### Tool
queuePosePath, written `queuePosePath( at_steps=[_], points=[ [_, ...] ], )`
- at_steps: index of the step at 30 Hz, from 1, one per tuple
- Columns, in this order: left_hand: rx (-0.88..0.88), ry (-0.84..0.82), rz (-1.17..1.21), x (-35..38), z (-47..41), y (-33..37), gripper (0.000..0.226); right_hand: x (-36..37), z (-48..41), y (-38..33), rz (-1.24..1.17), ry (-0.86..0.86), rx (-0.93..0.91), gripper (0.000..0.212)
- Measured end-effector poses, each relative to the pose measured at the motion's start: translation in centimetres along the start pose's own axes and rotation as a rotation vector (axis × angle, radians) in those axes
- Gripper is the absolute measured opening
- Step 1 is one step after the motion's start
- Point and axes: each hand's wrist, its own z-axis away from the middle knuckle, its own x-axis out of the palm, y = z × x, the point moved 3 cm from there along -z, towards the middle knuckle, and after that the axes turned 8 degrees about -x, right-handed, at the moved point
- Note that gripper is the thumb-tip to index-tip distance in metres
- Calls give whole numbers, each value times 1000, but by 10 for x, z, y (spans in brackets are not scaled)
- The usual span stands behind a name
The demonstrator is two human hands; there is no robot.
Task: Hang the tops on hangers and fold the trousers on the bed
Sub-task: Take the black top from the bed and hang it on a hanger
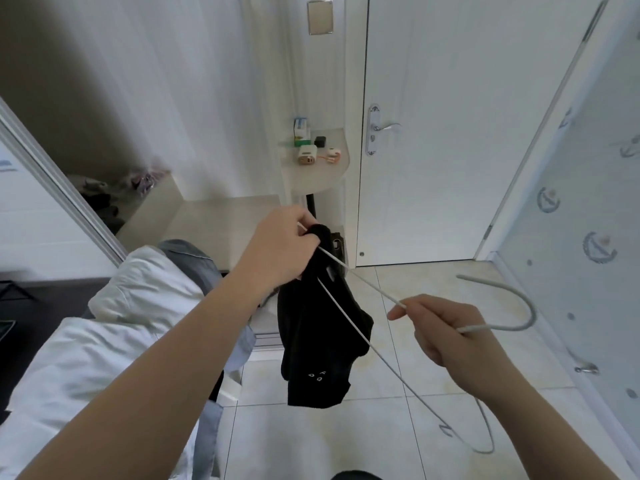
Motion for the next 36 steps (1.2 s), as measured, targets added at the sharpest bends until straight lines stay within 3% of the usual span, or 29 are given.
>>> queuePosePath(
  at_steps=[6,10,13,16,18,21,25,32,36],
  points=[
    [70,-231,-59,19,33,27,13,27,-24,-3,117,-135,42,27],
    [92,-339,-157,22,44,28,13,38,-27,4,-110,-54,78,31],
    [227,-339,-333,25,54,21,12,37,-22,4,-197,-14,19,29],
    [466,-222,-630,22,61,12,48,29,-19,5,-206,16,-6,30],
    [555,-162,-769,13,60,7,50,21,-17,5,-228,41,-27,35],
    [558,-202,-723,7,60,-3,38,11,-15,3,-248,108,-49,42],
    [703,-105,-643,17,85,-1,43,8,-21,-1,-296,179,-58,54],
    [536,-189,-607,44,101,-4,30,25,-25,-6,-93,139,-103,67],
    [421,-166,-549,42,100,-8,37,17,-16,-4,-23,347,-209,42]
  ],
)
